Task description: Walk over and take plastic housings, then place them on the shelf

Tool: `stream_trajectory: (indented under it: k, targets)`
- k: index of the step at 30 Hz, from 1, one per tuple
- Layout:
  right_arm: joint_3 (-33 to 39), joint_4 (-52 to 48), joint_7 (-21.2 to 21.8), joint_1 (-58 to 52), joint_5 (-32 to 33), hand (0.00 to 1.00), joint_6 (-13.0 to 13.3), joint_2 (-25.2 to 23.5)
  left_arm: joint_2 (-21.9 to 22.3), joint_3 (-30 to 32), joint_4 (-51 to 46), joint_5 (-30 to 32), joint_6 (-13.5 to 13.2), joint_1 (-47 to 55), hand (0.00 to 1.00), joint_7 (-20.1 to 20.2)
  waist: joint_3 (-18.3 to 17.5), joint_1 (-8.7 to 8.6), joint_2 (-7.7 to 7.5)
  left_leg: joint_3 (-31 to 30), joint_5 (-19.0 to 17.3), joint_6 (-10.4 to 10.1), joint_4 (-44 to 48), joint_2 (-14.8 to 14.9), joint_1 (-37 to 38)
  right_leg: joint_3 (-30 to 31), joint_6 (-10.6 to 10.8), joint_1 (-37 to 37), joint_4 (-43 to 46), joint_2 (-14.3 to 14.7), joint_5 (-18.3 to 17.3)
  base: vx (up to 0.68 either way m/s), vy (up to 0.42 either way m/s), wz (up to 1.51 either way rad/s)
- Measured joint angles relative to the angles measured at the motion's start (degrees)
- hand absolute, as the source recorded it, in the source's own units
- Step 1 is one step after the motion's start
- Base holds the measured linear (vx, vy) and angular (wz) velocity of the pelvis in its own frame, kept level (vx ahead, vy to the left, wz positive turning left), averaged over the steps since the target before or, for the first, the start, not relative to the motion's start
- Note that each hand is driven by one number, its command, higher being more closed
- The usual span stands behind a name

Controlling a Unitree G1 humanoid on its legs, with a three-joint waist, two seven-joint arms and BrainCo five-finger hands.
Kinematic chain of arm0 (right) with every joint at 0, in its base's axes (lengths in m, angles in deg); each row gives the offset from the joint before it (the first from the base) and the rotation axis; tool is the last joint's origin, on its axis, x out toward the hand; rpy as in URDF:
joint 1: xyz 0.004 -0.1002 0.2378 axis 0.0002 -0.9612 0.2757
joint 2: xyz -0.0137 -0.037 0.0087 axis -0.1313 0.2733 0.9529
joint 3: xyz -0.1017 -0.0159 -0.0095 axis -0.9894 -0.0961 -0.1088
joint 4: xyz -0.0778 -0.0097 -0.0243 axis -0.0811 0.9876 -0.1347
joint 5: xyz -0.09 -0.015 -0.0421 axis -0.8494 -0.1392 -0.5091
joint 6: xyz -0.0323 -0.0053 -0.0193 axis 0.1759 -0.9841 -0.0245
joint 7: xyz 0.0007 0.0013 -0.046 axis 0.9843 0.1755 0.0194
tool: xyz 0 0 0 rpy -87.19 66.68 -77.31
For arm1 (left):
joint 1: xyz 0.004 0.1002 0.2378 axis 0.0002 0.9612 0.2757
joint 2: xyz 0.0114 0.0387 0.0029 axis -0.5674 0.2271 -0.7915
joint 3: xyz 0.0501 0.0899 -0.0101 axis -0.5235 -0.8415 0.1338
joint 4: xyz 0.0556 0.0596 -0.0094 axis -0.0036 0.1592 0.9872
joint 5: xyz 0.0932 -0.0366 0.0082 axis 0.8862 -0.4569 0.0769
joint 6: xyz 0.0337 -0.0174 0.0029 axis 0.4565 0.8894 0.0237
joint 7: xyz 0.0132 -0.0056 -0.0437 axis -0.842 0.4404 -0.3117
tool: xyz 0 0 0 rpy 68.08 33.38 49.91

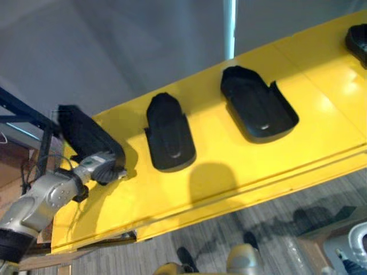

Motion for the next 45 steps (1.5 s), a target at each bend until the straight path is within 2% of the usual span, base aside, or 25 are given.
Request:
stream_trajectory:
  k: [9, 12, 16, 21, 29, 40, 41, 45]
  targets:
    - [0.0, -0.1, 1.1, 0.9, 0.0, 0.00, -0.4, 0.7, -4.8, -2.4, -2.4, -6.8, -0.5, -1.6, 1.00, 13.7, -0.2, -1.38, 1.41, -0.4, -0.1, 0.0, -0.2, 0.0, 0.0, 0.2, 0.1, 0.9, -2.3, 0.0, 1.6, 0.00, -0.001, -0.01]
    - [0.0, -0.1, 1.2, 1.0, 0.0, 0.00, -0.8, 0.7, -4.8, -2.4, -2.4, -7.2, -0.3, -1.5, 1.00, 15.6, -0.1, -1.35, 1.26, -0.5, -0.1, 0.0, -0.2, -0.1, 0.0, 0.2, 0.1, 0.9, -2.5, 0.0, 1.8, 0.00, 0.000, 0.00]
    - [0.0, -0.1, 1.2, 1.3, 0.0, 0.00, -0.8, 0.8, -4.8, -2.4, -2.2, -7.1, 1.3, -1.1, 1.00, 15.7, -0.1, -1.38, 1.26, -0.5, -0.1, 0.0, -0.4, -0.1, 0.0, 0.1, 0.1, 1.0, -3.0, 0.0, 1.9, 0.00, 0.000, 0.00]
    - [0.0, -0.1, 1.2, 1.5, 0.0, 0.00, -0.8, 0.8, -4.8, -2.4, -0.3, -6.5, 1.2, -1.1, 1.00, 15.8, -0.1, -1.40, 1.18, -0.5, 0.0, 0.0, -0.8, -0.2, 0.0, 0.1, 0.1, 1.0, -3.0, 0.0, 1.9, 0.00, 0.000, 0.00]
    - [0.0, 0.0, 1.2, 3.2, 0.0, 0.00, -1.9, 0.8, -6.7, -1.8, 5.8, -6.4, -1.2, -0.4, 1.00, 16.1, 0.6, -1.43, 0.23, -0.6, 0.0, 0.0, -0.8, -0.2, 0.0, 0.1, 0.1, 1.0, -3.1, 0.0, 1.9, 0.00, 0.000, 0.00]
    - [-0.1, 0.0, 1.2, 3.7, 1.1, 0.00, -2.6, 1.4, -6.7, -1.0, 11.6, -5.9, -6.6, 2.0, 1.00, 16.0, 2.1, -1.49, -1.23, -0.7, -0.1, 0.0, -0.8, -0.2, 0.0, 0.0, 0.0, 0.9, -3.3, 0.0, 1.9, 0.00, 0.000, 0.00]
    - [-0.1, 0.0, 1.2, 3.7, 1.1, 0.00, -2.6, 1.4, -6.7, -1.0, 11.8, -6.0, -7.1, 2.0, 0.00, 16.2, 2.1, -1.51, -1.24, -0.7, -0.2, 0.0, -0.8, -0.2, 0.0, 0.0, 0.0, 0.9, -3.3, 0.0, 1.9, 0.00, 0.000, 0.00]
    - [-0.1, 0.0, 1.3, 4.0, 1.1, 0.00, -2.6, 1.5, -6.6, 0.2, 11.8, -6.0, -7.7, 2.0, 0.00, 16.1, 3.0, -1.52, -1.21, -0.7, -0.9, 0.0, 0.3, -0.1, 0.0, 0.3, 0.0, 1.1, -3.3, 0.0, 1.9, 0.00, 0.000, -0.04]
